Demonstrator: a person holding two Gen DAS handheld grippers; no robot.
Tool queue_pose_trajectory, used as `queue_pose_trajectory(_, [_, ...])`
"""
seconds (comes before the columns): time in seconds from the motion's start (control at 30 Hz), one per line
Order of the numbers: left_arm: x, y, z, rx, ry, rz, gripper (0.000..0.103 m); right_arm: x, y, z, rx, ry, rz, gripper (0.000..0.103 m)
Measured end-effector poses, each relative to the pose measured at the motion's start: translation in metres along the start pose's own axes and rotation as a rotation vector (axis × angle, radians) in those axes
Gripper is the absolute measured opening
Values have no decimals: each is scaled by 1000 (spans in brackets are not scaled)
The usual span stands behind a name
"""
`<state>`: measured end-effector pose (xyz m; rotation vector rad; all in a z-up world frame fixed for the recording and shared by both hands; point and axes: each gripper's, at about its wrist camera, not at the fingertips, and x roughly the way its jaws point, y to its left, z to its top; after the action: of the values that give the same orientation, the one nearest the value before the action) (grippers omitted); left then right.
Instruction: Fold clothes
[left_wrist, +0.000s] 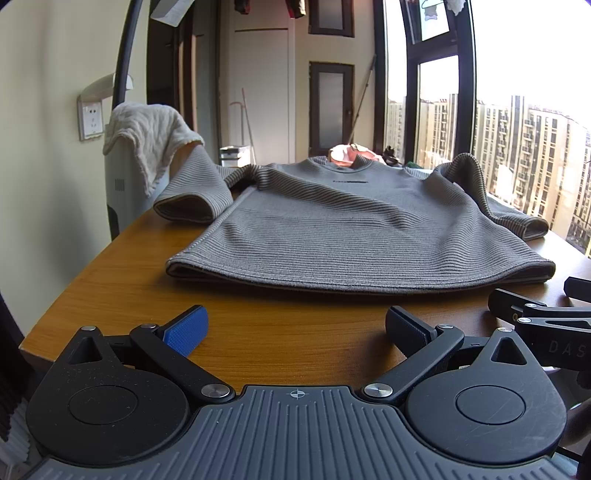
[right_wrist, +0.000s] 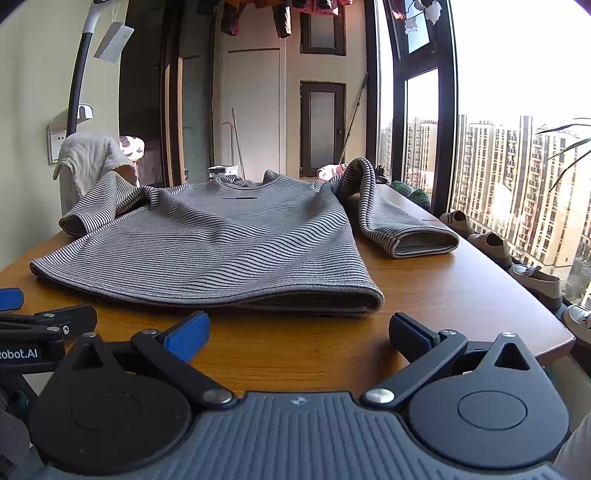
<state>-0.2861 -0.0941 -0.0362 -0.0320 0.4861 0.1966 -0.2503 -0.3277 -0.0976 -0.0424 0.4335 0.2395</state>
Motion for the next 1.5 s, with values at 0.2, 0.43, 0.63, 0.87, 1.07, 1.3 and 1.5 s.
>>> queue_pose_trajectory(0.2, [0,0,0,0,-1,0,103,0,-1,0,-1,0,2,103])
queue_pose_trajectory(0.43, [0,-1,0,0,-1,0,103,-1,0,0,-10,0,23,103])
queue_pose_trajectory(0.63, [0,-1,0,-1,-2,0,103,-2,2,-1,-17,1,39,103])
queue_pose_trajectory(0.87, [-1,0,-1,0,-3,-2,103,-2,3,0,-19,1,42,103])
queue_pose_trajectory(1.07, [-1,-1,-1,-1,-3,-2,103,-2,3,0,-19,0,43,103])
queue_pose_trajectory(1.3, [-1,-1,-1,0,-4,-3,103,-2,3,0,-20,0,44,103])
queue_pose_trajectory(1.5, [-1,-1,-1,0,-4,-4,103,-2,3,-1,-20,-1,44,103])
